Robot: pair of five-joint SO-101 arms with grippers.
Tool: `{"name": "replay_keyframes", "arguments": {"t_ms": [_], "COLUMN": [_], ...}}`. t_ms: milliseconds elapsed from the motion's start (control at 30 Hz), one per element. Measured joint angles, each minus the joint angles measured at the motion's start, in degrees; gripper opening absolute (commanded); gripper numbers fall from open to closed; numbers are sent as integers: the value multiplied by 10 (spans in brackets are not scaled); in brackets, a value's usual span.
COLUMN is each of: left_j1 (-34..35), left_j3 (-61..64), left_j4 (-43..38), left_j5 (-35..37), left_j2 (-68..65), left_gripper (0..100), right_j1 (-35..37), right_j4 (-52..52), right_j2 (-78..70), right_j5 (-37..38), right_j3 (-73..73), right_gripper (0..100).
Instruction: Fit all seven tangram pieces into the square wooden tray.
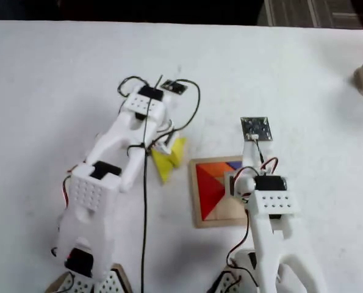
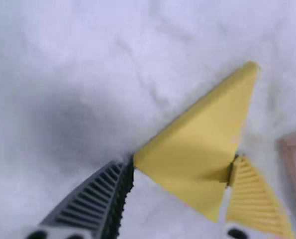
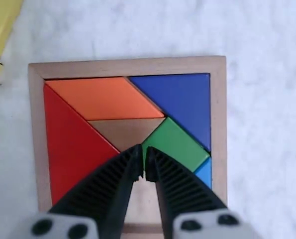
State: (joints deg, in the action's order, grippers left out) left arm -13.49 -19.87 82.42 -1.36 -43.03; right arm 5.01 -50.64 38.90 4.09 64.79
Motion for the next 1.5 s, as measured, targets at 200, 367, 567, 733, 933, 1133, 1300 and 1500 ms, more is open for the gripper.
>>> {"name": "replay_keyframes", "arguments": {"t_ms": [200,367,567,733,933,1133,1300,1500], "left_j1": [-2,-2,-2,-1,6,13,25,24], "left_j3": [-18,-18,-18,-17,-15,-15,-15,-15], "left_j4": [-32,-34,-34,-60,-91,-113,-131,-163], "left_j5": [-66,-73,-73,-37,8,-105,-233,-292], "left_j2": [5,2,2,11,25,28,28,28], "left_gripper": [177,177,180,246,391,350,347,347], "right_j1": [0,0,0,0,0,2,11,9], "right_j4": [0,0,0,8,21,21,21,21], "right_j2": [0,0,0,0,0,0,0,0], "right_j5": [0,0,0,0,0,0,0,0], "right_j3": [0,0,0,3,10,11,11,11], "right_gripper": [16,16,16,16,16,16,16,16]}}
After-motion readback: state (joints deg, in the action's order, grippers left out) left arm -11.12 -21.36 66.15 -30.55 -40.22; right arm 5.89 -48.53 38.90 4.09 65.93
